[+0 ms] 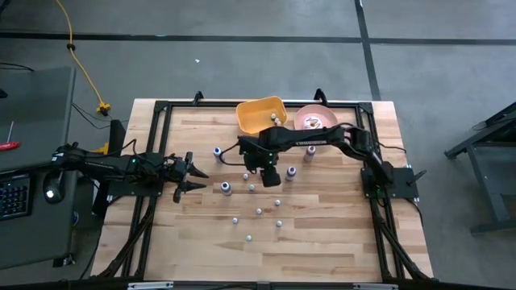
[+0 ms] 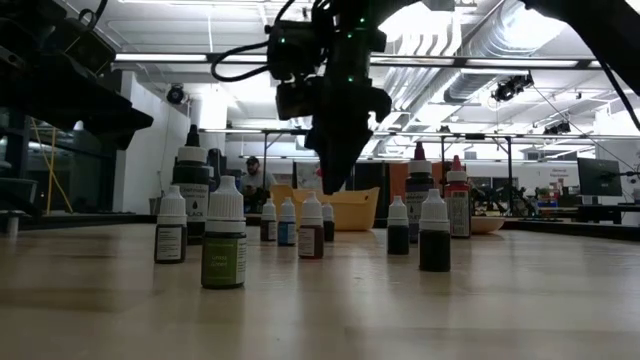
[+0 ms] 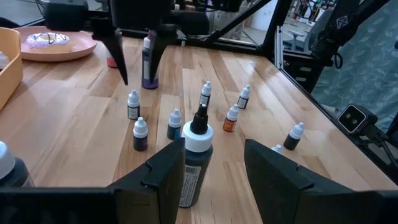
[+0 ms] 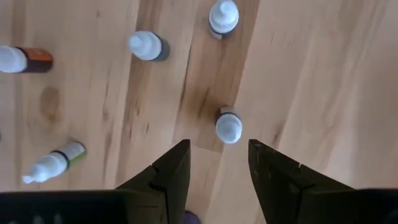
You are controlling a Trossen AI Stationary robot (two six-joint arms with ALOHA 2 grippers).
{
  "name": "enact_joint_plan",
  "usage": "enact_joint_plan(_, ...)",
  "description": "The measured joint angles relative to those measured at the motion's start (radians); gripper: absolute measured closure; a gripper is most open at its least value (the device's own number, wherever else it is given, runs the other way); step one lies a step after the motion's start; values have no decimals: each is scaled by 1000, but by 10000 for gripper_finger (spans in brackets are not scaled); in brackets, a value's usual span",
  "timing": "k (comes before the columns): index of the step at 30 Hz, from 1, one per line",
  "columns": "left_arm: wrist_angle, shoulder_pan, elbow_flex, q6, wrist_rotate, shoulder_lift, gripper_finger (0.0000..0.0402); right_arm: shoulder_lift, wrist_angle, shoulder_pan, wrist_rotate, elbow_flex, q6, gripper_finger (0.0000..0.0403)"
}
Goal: Pick & Place food coloring
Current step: Put the small black food coloring bottle into the yellow bin
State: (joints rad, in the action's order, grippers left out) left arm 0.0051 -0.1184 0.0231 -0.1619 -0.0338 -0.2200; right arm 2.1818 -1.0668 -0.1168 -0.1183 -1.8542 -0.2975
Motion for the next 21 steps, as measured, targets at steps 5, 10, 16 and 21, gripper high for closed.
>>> enact_joint_plan(5, 0, 0, 0, 0, 0, 0, 238, 0, 18, -10, 26, 7, -25, 251)
enact_joint_plan(10, 0, 0, 0, 0, 0, 0, 238, -1, 62, -15, 8, 42, -25, 251)
enact_joint_plan(16, 0, 0, 0, 0, 0, 0, 238, 0, 118, -14, -11, 107, -7, 251)
enact_joint_plan(21, 0, 0, 0, 0, 0, 0, 238, 1, 153, -14, -8, 117, 8, 251)
